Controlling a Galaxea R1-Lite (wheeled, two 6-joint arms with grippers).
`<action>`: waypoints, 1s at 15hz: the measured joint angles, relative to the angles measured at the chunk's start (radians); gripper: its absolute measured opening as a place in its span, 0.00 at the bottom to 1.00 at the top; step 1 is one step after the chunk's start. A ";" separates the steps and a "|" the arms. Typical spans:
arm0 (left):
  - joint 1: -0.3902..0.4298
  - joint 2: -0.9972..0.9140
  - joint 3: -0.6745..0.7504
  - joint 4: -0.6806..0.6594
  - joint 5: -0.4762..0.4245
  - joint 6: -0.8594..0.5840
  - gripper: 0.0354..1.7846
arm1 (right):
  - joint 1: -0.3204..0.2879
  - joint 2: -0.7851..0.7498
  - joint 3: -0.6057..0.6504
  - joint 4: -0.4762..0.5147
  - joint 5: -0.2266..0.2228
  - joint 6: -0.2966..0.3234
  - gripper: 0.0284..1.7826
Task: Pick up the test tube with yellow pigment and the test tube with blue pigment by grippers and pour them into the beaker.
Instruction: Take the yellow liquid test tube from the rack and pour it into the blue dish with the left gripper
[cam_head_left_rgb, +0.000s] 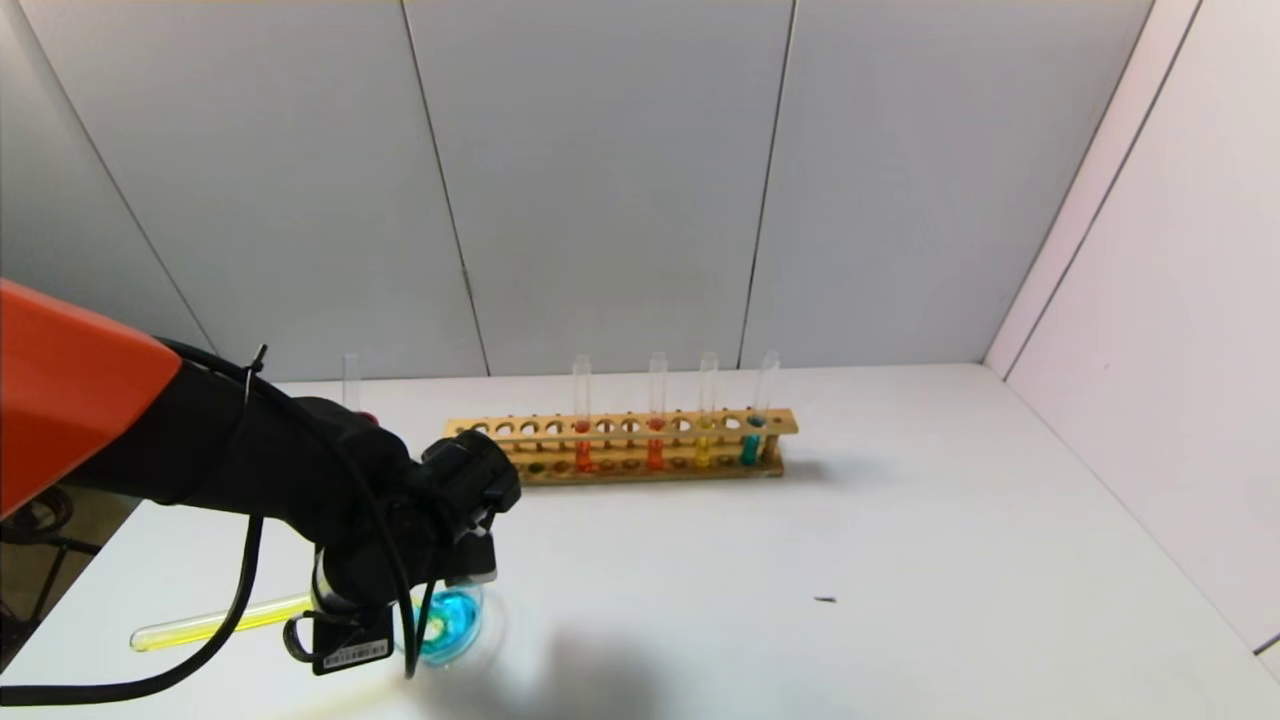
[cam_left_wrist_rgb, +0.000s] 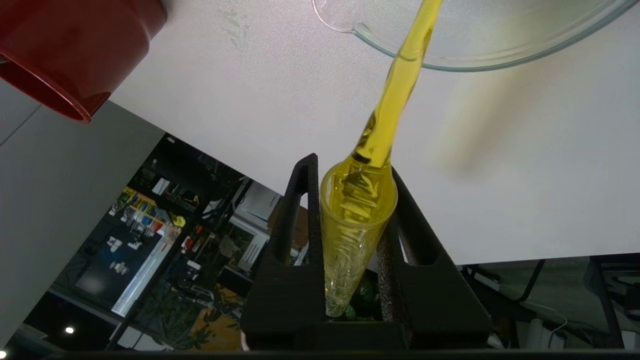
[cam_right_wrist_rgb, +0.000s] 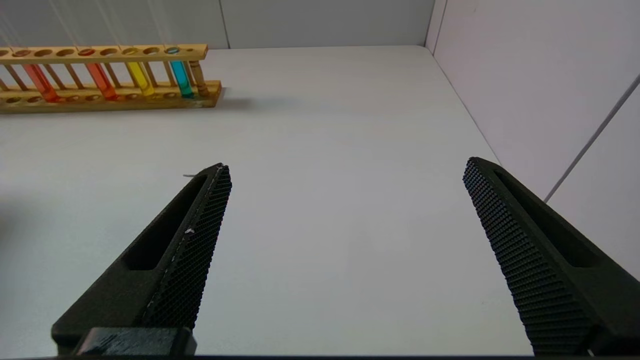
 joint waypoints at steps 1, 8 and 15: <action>-0.002 0.007 -0.003 0.002 0.001 0.000 0.17 | 0.000 0.000 0.000 0.000 0.000 0.000 0.95; -0.018 0.049 -0.049 0.055 0.011 -0.001 0.17 | 0.000 0.000 0.000 0.000 0.000 0.000 0.95; -0.039 0.079 -0.170 0.179 0.012 0.000 0.17 | 0.000 0.000 0.000 0.000 0.000 0.000 0.95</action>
